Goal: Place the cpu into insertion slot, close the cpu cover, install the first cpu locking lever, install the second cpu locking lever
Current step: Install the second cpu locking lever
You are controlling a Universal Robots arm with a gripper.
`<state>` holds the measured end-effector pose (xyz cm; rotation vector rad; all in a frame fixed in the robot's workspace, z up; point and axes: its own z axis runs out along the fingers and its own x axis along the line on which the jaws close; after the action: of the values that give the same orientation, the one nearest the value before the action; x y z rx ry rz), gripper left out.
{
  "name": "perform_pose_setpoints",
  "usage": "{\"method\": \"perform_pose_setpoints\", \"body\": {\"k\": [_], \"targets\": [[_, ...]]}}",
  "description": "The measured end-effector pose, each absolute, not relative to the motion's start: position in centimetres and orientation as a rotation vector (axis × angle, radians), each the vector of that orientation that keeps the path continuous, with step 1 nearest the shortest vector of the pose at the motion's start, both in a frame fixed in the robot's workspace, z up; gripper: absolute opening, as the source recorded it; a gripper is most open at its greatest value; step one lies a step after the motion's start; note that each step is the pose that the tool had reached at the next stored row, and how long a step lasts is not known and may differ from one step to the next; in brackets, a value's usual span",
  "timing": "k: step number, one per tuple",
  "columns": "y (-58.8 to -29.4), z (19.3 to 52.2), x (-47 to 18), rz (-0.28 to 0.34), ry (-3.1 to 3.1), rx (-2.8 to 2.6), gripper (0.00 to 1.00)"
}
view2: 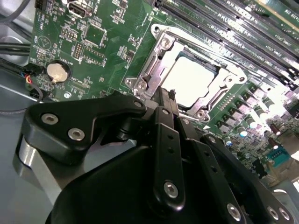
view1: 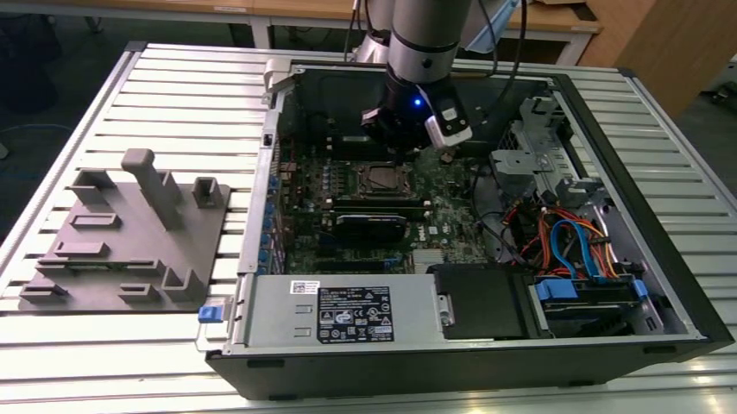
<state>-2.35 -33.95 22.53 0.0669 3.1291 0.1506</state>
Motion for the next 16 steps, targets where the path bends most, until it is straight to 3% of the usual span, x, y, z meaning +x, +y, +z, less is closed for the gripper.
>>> {"method": "perform_pose_setpoints", "body": {"k": [16], "targets": [[-34.67,22.52,-2.36,0.15,3.129,0.067,0.1]]}}
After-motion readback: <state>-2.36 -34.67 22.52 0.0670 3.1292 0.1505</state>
